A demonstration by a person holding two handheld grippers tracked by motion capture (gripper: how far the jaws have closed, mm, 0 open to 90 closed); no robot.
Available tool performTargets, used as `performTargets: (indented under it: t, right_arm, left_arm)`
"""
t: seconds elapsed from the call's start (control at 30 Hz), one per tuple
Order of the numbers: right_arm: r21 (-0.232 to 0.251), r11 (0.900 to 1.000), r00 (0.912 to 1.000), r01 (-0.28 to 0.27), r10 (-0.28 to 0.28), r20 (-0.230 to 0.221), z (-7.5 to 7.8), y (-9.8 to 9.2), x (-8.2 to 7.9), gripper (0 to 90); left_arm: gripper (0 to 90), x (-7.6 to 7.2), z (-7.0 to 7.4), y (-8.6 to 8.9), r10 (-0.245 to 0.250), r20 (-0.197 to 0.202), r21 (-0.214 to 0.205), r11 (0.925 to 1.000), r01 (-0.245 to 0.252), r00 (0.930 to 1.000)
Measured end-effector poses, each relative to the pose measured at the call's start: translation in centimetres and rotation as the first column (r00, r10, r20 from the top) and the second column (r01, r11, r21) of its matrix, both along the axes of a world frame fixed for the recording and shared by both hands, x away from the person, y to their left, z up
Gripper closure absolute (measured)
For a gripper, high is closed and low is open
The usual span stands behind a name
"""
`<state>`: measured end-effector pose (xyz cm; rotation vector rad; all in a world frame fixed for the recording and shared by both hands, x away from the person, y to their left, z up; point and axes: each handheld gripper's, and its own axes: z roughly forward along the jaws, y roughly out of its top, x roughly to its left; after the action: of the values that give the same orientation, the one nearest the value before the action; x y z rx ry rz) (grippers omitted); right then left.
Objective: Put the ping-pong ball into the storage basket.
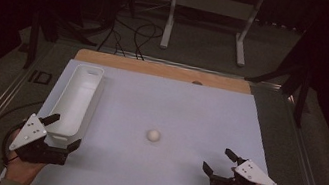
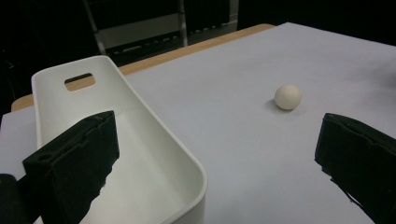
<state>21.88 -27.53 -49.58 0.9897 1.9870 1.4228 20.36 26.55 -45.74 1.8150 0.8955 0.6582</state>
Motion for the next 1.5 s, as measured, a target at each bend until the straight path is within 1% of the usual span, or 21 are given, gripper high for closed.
performTargets:
  t: [0.17,0.5,0.6,0.63,1.03,1.2,1.43,1.5]
  right_arm:
    - [-0.002,1.0,1.0,0.001,-0.001,0.0,0.0,0.0,0.0,8.2]
    - [0.011,0.9999,0.9999,0.013,-0.013,0.003,-0.1,-0.2,0.1,8.1]
    - [0.012,0.9998,0.9999,0.013,-0.013,0.006,-0.1,-0.2,0.1,8.1]
    - [0.013,0.9998,0.9999,0.014,-0.014,0.007,-0.1,-0.2,0.1,8.1]
    - [0.016,0.9998,0.9999,0.013,-0.013,0.006,-0.1,-0.2,0.2,8.2]
    - [0.017,0.9998,0.9999,0.014,-0.014,0.005,-0.1,-0.2,0.2,8.1]
    - [0.016,0.9998,0.9998,0.016,-0.016,0.008,-0.1,-0.2,0.4,8.1]
    - [0.014,0.9998,0.9999,0.014,-0.014,0.01,0.0,-0.2,0.4,8.1]
  left_arm:
    - [0.2,0.2,0.5,-0.1,-0.006,-0.001,0.019,0.9998,0.006,1.0]
    - [0.2,0.5,1.1,-0.3,-0.012,0.002,0.027,0.9996,0.012,0.9999]
    - [0.1,0.7,1.4,-0.2,-0.015,-0.003,0.028,0.9995,0.015,0.9999]
    - [0.1,0.8,1.5,-0.2,-0.016,-0.003,0.033,0.9993,0.016,0.9999]
    - [0.1,1.4,1.9,-0.6,-0.031,-0.013,0.052,0.9982,0.032,0.9994]
    - [0.1,1.8,2.0,-0.8,-0.034,-0.028,0.06,0.9976,0.035,0.999]
    - [0.1,2.3,2.5,-1.1,-0.028,-0.021,0.076,0.9966,0.029,0.9994]
    - [0.1,2.4,2.6,-1.1,-0.027,-0.024,0.073,0.9969,0.029,0.9993]
